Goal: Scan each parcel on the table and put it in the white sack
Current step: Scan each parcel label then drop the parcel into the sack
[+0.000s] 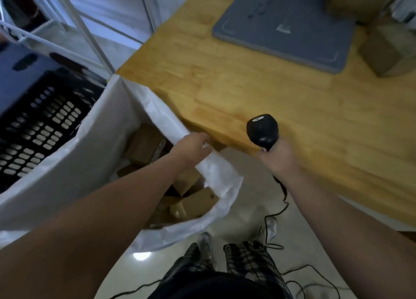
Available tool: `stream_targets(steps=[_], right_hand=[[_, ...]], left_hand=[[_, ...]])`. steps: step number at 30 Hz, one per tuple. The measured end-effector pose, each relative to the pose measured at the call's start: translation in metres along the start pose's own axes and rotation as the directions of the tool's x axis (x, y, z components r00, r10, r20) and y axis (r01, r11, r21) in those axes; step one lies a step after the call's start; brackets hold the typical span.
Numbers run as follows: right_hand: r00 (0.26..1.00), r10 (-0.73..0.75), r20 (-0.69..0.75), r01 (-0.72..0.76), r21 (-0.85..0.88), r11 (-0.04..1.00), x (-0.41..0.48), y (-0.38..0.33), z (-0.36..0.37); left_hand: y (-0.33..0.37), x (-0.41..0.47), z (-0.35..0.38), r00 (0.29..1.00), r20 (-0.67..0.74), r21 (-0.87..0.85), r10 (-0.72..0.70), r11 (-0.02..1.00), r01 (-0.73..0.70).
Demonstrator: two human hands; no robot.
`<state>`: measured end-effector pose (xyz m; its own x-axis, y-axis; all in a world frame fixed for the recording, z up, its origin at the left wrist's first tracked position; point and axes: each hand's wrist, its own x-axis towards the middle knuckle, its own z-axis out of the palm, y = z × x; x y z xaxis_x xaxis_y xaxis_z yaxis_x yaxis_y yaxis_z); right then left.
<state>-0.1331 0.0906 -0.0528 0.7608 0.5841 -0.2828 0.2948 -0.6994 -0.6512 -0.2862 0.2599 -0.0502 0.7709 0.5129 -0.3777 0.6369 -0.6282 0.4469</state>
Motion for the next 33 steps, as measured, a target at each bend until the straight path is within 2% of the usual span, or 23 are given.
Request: stream_targets(steps=[10, 17, 22, 33], right_hand=[[0.982, 0.08, -0.174, -0.087, -0.036, 0.996, 0.047, 0.038, -0.157], [0.93, 0.183, -0.318, -0.148, 0.129, 0.98, 0.088, 0.097, -0.262], [0.911, 0.19, -0.365, -0.164, 0.101, 0.981, 0.112, 0.134, -0.318], [0.939, 0.189, -0.286, -0.177, 0.066, 0.982, 0.236, 0.174, -0.403]], left_hand=[[0.155, 0.089, -0.029, 0.977, -0.04, 0.11, 0.21, 0.973, -0.204], [0.292, 0.148, -0.026, 0.926, -0.069, 0.122, 0.37, 0.925, -0.361], [0.356, 0.187, -0.013, 0.923, -0.068, 0.108, 0.379, 0.922, -0.371], [0.421, 0.298, 0.021, 0.952, 0.032, 0.053, 0.303, 0.951, -0.305]])
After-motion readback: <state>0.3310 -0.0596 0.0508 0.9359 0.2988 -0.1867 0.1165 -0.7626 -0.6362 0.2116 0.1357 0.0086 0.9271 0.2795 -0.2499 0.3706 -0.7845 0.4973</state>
